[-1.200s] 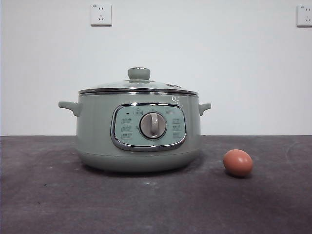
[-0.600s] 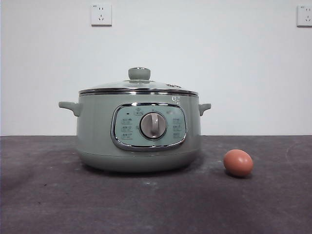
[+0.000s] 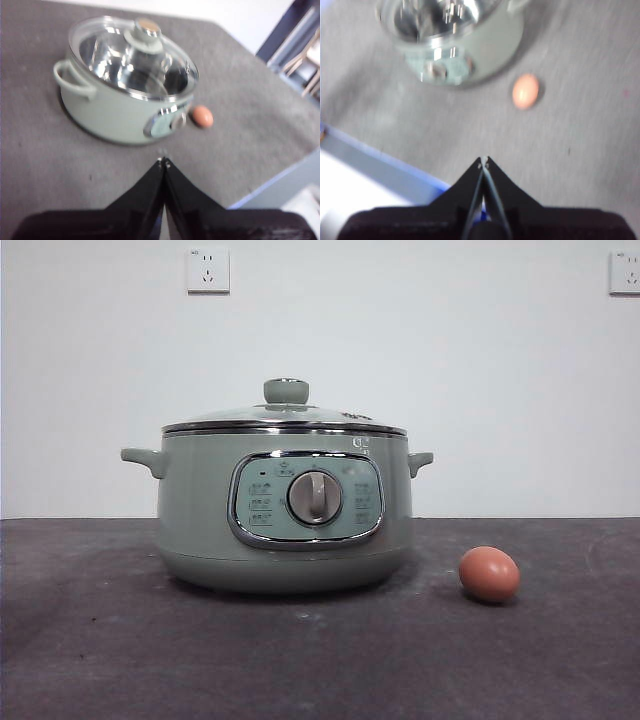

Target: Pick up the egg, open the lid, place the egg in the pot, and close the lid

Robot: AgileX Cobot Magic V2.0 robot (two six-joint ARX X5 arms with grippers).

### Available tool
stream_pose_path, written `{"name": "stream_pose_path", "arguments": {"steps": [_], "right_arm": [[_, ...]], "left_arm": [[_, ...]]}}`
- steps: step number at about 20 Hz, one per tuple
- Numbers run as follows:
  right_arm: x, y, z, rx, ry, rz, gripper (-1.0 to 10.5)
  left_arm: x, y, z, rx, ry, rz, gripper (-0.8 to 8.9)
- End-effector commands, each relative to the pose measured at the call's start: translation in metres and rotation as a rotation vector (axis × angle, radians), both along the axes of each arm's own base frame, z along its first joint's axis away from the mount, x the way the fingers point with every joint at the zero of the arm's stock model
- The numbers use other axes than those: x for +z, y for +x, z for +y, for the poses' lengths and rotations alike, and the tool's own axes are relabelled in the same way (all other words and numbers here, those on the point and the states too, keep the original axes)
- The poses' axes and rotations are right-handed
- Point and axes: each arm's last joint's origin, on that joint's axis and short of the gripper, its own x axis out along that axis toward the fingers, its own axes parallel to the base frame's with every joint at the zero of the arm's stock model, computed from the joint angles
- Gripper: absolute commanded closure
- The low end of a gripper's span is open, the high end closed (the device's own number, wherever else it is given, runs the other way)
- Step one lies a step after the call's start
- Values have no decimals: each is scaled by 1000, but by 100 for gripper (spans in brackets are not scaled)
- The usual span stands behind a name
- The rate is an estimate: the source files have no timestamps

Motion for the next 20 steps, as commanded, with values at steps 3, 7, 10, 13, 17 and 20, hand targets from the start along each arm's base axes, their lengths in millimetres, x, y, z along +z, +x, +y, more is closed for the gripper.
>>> {"name": "stream_pose_path", "arguments": {"steps": [3, 7, 10, 13, 17, 20], "right_arm": [[1, 1, 1, 41, -26, 12, 958], [0, 3, 1, 40, -25, 17, 936], [0, 3, 1, 31, -18, 19, 625], [1, 4, 2, 8, 2, 29, 314], [0, 6, 2, 8, 2, 39, 317], [-1, 11, 2, 8, 1, 53, 317]], "left_arm": [[2, -7, -1, -64, 78, 18, 819], [2, -6, -1, -64, 78, 17, 810], [3, -6, -1, -59, 78, 6, 340], [3, -6, -1, -59, 78, 6, 153], [3, -6, -1, -60, 78, 6, 153], [3, -6, -1, -60, 78, 5, 153]]}}
